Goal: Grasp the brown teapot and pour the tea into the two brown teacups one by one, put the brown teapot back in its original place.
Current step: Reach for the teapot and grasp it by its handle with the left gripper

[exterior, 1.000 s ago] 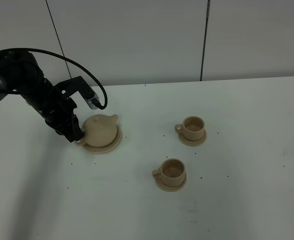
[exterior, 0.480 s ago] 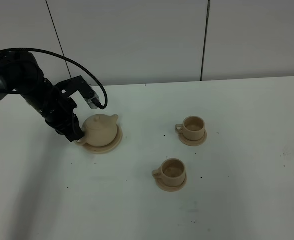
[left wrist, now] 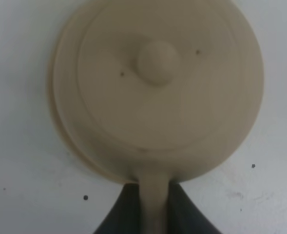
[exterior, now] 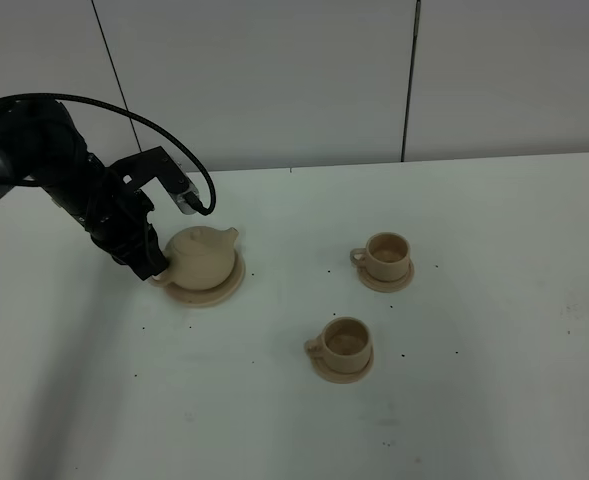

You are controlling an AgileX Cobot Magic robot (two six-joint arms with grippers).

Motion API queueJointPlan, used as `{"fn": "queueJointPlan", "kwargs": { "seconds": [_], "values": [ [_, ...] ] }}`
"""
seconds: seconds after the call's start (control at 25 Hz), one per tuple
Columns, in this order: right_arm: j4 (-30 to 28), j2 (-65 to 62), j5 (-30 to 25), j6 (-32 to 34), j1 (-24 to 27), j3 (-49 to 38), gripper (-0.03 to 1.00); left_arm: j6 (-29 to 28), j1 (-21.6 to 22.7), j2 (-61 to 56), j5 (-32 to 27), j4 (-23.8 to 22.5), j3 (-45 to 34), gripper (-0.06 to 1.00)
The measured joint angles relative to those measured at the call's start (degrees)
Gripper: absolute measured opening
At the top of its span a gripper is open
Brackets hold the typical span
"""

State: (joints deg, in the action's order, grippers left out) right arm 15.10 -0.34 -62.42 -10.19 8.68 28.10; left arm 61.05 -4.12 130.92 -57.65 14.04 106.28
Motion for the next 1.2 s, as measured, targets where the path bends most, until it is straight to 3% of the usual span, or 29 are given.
{"fn": "queueJointPlan", "kwargs": {
  "seconds": [1.2],
  "values": [
    [0.0,0.0,0.0,0.0,0.0,0.0,0.32,0.1,0.0,-1.4,0.0,0.2,0.0,0.17]
  ]
}}
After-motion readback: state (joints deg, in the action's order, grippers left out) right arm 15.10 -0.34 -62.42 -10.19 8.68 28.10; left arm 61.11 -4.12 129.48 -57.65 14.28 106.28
